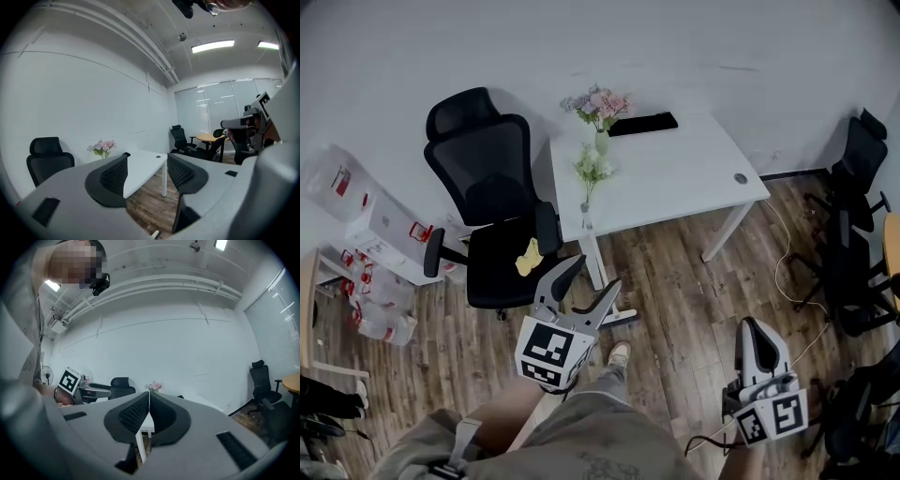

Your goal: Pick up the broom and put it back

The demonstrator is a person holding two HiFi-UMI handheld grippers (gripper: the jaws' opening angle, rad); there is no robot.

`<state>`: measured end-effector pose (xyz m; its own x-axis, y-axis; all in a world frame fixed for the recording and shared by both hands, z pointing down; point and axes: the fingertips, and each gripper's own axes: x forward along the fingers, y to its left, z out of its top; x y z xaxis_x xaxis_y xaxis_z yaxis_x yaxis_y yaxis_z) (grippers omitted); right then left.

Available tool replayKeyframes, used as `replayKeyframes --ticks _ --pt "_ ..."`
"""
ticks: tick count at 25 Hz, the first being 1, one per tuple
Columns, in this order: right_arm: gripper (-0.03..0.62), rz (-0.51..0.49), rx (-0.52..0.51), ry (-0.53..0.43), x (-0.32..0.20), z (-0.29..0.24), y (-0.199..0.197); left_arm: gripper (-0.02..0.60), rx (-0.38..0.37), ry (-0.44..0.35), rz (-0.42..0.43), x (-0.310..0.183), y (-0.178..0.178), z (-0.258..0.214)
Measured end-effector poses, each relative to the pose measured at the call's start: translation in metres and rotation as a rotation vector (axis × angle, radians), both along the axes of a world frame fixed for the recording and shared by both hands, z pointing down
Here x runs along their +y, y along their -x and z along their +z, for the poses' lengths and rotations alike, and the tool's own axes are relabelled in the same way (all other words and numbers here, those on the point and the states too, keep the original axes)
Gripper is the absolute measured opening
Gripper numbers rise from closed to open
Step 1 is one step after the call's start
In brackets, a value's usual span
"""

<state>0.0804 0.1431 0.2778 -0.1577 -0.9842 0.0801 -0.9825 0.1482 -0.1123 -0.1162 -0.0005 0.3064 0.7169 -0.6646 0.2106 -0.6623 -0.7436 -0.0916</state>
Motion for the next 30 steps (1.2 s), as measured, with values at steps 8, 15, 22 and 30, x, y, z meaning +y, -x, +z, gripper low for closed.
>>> replayKeyframes --ticks 8,15,22,30 --pt "0.031 -0.002 -0.003 0.066 -0.111 0.021 -0.026 0.275 -0.031 0.045 0.018 -0.107 -0.03 0.019" --pt "0.031 -0.005 -0.005 0.052 -0.178 0.017 -0.037 0.275 -0.014 0.05 0.026 -0.159 -0.047 0.018" --pt "0.031 -0.034 -0.017 0.063 -0.196 0.026 -0.044 0.285 -0.016 0.045 -0.02 -0.169 -0.047 0.015" --pt "0.031 -0.094 -0.012 0.097 -0.212 0.032 -0.058 0.295 -0.007 0.065 -0.116 -0.175 -0.044 0.017"
